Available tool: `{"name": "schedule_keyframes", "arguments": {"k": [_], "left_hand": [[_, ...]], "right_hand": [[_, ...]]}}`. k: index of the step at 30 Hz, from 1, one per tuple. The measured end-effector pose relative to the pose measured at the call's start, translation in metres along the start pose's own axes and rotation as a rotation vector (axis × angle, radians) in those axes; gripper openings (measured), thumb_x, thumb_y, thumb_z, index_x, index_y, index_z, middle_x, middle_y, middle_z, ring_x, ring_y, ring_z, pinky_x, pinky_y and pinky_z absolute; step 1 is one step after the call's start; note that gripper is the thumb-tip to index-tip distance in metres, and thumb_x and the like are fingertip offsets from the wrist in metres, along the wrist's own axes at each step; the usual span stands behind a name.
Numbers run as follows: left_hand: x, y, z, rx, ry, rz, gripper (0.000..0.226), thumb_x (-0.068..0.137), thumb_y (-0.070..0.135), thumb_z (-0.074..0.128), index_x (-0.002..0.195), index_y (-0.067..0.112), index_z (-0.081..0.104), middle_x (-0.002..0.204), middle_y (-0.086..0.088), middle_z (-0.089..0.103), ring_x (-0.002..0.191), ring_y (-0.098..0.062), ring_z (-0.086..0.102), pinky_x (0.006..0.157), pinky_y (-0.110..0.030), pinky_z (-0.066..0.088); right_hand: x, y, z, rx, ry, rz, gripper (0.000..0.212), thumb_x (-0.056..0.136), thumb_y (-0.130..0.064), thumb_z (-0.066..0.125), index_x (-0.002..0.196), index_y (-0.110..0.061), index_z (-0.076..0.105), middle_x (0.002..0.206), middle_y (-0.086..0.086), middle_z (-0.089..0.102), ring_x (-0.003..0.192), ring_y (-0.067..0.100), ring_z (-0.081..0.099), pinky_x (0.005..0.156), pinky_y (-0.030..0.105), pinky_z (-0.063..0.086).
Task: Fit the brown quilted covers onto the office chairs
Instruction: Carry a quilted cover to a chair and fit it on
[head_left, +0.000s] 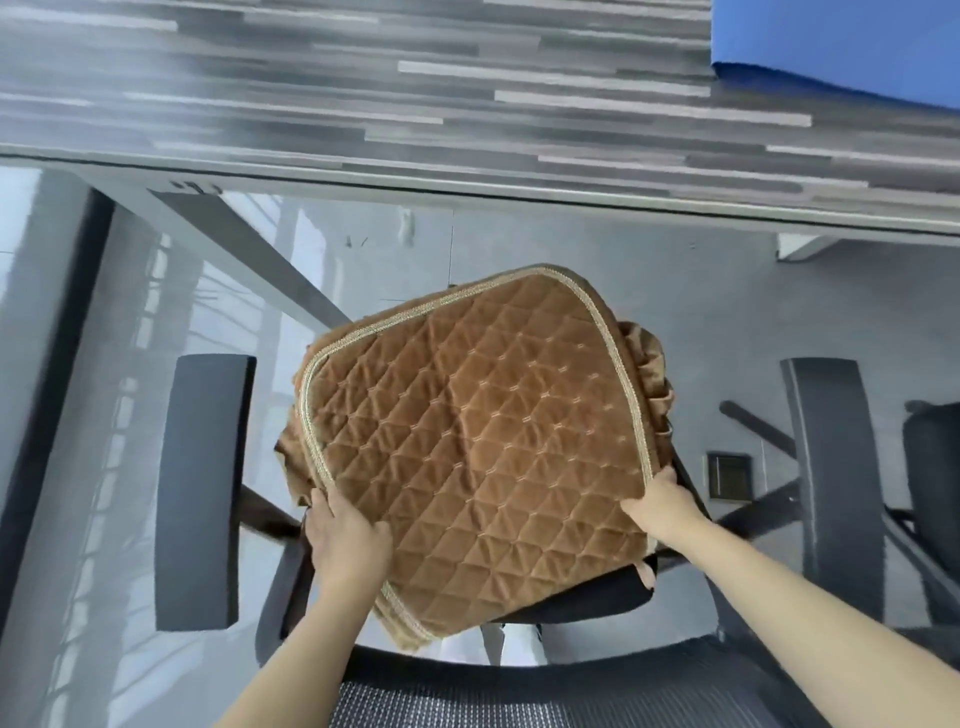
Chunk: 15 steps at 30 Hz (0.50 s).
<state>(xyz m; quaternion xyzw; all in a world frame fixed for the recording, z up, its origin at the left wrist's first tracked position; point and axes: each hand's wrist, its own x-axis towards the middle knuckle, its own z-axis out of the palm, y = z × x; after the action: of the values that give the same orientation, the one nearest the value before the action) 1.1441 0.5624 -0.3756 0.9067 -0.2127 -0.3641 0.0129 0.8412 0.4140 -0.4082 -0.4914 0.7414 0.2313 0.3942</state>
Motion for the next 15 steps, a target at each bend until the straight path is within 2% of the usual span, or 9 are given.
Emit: {"name": "schedule_keyframes", "arguments": {"k": [5,8,10,12,15], "left_hand": [[0.008,0.000,0.006,0.087,0.033,0.007,0.080,0.090,0.014,0.053,0.155,0.009,0.007,0.160,-0.015,0.016,0.141,-0.042,0.017,0.113,-0.049,0.022],[0.011,0.001,0.011,0.047,0.046,0.023,0.079,0.089,0.012,0.054,0.155,0.010,0.011,0.157,-0.018,0.021,0.140,-0.041,0.020,0.112,-0.049,0.022],[0.012,0.001,0.018,0.076,0.028,0.053,0.079,0.090,0.016,0.055,0.155,0.009,0.010,0.157,-0.019,0.018,0.141,-0.040,0.018,0.114,-0.049,0.020],[0.011,0.002,0.028,0.177,0.004,0.067,0.085,0.091,0.023,0.056,0.155,0.005,0.002,0.160,-0.021,0.009,0.143,-0.042,0.014,0.116,-0.049,0.020],[0.005,0.007,0.039,0.347,0.036,0.015,0.096,0.091,0.032,0.055,0.152,0.001,-0.011,0.160,-0.027,-0.006,0.146,-0.046,0.004,0.118,-0.048,0.018]], "right_hand": [[0.005,0.012,0.016,0.171,0.072,0.018,0.074,0.080,-0.027,0.074,0.133,-0.003,0.029,0.131,0.021,0.049,0.118,0.041,0.051,0.098,0.048,0.045],[0.002,0.010,0.005,0.259,0.230,-0.126,0.067,0.083,-0.024,0.071,0.134,-0.014,0.028,0.126,0.018,0.048,0.116,0.038,0.052,0.097,0.051,0.046],[0.000,0.010,-0.002,0.116,0.300,-0.195,0.071,0.090,-0.026,0.064,0.145,-0.010,0.022,0.130,0.020,0.043,0.118,0.037,0.049,0.098,0.047,0.044],[-0.003,0.006,-0.004,-0.164,0.256,-0.201,0.074,0.095,-0.028,0.055,0.150,-0.002,0.012,0.137,0.025,0.039,0.120,0.038,0.049,0.096,0.044,0.045],[-0.016,-0.006,0.005,-0.435,0.302,-0.275,0.081,0.094,-0.017,0.051,0.151,0.000,-0.005,0.154,0.030,0.015,0.136,0.041,0.034,0.105,0.043,0.041]]}}
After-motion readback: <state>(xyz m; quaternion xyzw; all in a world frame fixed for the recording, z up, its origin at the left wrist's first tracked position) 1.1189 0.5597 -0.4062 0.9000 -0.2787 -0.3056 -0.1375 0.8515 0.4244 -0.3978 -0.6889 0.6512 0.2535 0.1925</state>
